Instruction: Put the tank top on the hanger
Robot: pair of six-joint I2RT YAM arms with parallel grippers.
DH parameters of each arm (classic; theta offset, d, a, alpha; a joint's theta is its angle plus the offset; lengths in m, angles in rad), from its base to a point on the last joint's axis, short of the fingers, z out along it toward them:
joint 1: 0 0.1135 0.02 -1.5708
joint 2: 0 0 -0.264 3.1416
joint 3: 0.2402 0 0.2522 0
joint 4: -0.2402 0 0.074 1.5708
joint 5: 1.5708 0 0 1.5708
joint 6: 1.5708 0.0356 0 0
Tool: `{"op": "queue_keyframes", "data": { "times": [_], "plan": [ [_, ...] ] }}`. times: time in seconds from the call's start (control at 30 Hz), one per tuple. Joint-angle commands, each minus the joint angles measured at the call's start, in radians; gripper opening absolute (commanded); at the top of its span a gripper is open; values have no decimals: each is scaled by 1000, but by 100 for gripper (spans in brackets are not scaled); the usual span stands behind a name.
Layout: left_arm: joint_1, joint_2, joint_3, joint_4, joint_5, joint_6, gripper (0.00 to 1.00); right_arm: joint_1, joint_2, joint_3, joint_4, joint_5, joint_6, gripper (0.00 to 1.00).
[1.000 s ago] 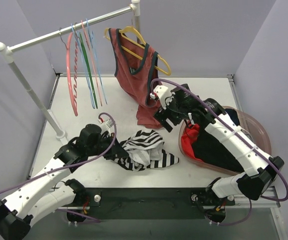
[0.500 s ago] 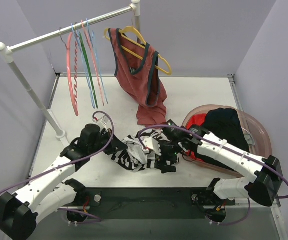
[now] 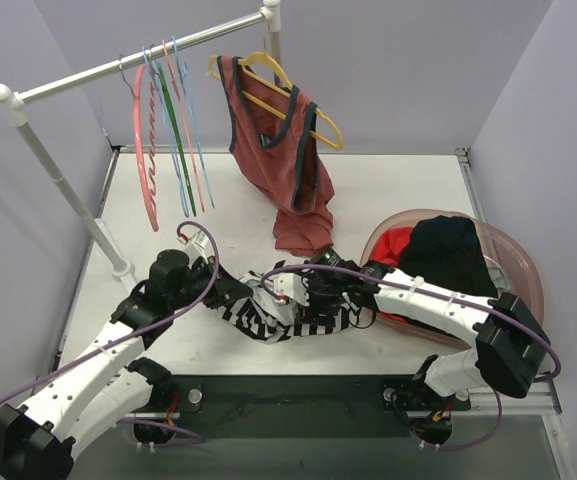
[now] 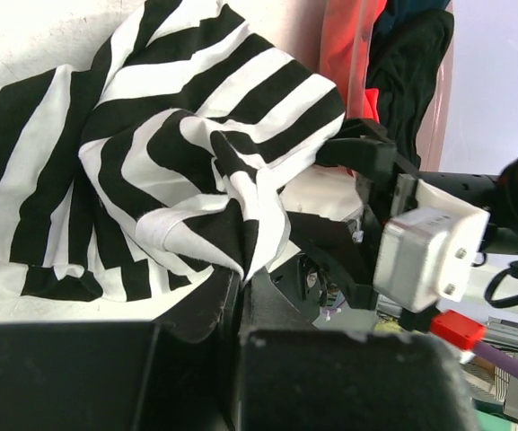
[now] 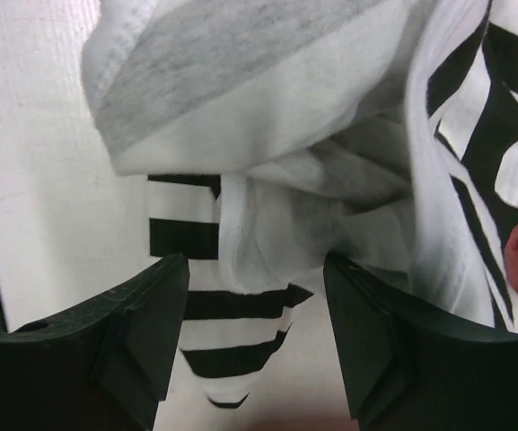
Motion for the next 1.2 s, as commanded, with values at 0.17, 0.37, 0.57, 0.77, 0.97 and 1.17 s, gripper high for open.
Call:
{"op": "queue_keyframes", "data": {
  "times": [0.17, 0.37, 0.57, 0.77, 0.97, 1.17],
  "plan": [
    [40, -44, 18, 2, 48, 15, 0, 0, 36, -10, 71, 31, -30, 7],
    [58, -97, 54, -55, 77, 32, 0, -31, -33, 90, -86, 8, -31, 0],
    [61, -174, 178, -124, 137, 95, 0, -38, -50, 500, -719, -136, -291, 0],
    [61, -203, 422, -274, 169, 187, 0, -19, -30, 877, -1127, 4, -419, 0],
    [61, -176, 713, -374, 186, 244, 0, 18, -59, 1213, -1207, 138, -403, 0],
    [61, -113, 906, -366, 249, 230, 0, 43, -6, 1528, -1246, 184, -309, 0]
  ]
}}
